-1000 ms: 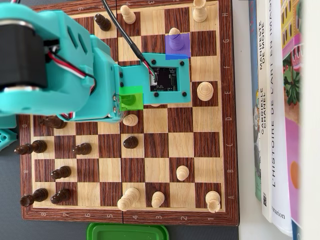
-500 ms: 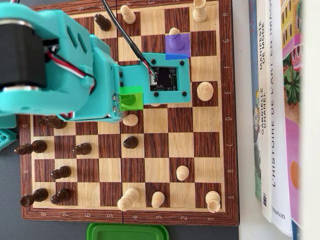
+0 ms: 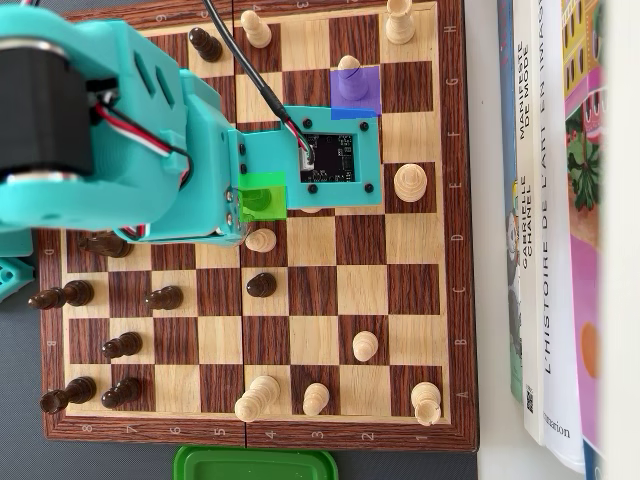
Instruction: Play chess
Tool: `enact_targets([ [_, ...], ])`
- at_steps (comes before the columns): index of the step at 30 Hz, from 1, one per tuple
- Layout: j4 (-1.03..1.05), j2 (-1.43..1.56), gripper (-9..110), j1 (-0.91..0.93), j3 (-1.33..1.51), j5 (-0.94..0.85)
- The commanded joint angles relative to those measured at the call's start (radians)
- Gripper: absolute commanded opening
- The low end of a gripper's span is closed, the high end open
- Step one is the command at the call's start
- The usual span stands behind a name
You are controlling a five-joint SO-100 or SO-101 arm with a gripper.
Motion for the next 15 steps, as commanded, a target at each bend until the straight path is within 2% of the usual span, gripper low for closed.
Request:
enact_targets([
  [1,0.0,-0.005,15,-0.002,-0.032,-0.003],
  [15,0.0,0.002,15,0.0,-0.041,-0.003],
])
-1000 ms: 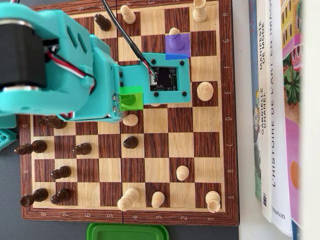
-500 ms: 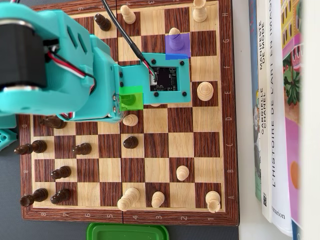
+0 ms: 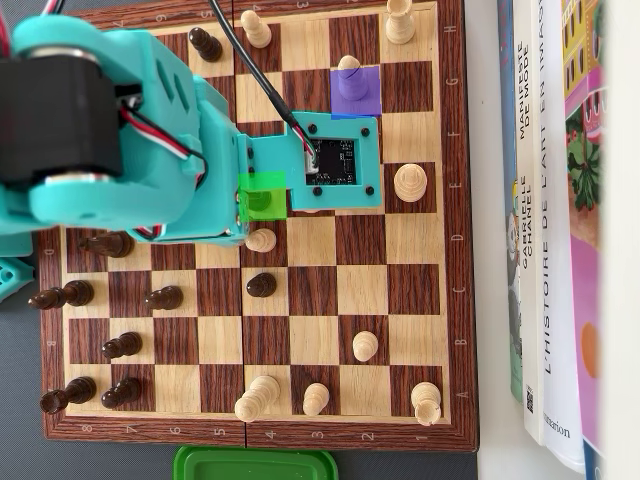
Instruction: Play chess
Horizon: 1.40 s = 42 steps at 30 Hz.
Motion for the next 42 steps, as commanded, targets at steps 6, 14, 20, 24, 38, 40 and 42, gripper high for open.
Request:
enact_targets([
  [6,0.0,0.049,11,0.0,-0.041,-0.003],
  [14,-0.002,0.049,11,0.003,-0.041,-0.003],
  [20,-0.002,0.049,2,0.008,-0.041,-0.005],
  [24,-0.002,0.052,1,0.008,-0.041,-0.005],
  [38,0.0,0.249,1,0.002,0.021,0.003],
  [40,0.0,0.287,1,0.006,0.052,0.005],
  [42,0.0,0.327,1,0.011,0.078,0.005],
])
